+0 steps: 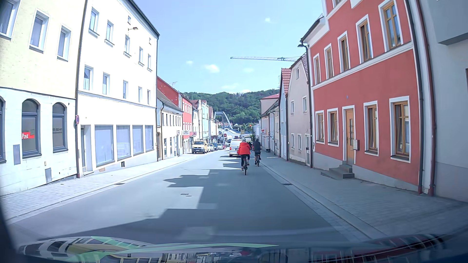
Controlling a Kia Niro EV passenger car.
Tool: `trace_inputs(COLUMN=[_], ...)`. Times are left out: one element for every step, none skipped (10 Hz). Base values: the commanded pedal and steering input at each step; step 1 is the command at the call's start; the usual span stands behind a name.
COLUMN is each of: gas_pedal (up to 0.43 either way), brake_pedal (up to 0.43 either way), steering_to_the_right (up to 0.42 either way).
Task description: Follow the waypoints while adhering to traffic rules and regulations
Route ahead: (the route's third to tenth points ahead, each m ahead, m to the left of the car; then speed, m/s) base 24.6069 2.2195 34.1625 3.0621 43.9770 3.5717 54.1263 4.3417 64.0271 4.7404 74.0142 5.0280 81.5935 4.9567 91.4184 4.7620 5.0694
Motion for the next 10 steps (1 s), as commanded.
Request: trace_inputs(gas_pedal=[0.0,0.0,0.0,0.0,0.0,0.0,0.0,0.0,0.0,0.0], brake_pedal=[0.098,0.098,0.098,0.098,0.098,0.098,0.104,0.104,0.11,0.11], steering_to_the_right=[-0.026,-0.018,-0.015,-0.015,-0.015,-0.015,-0.017,-0.019,-0.02,-0.02])
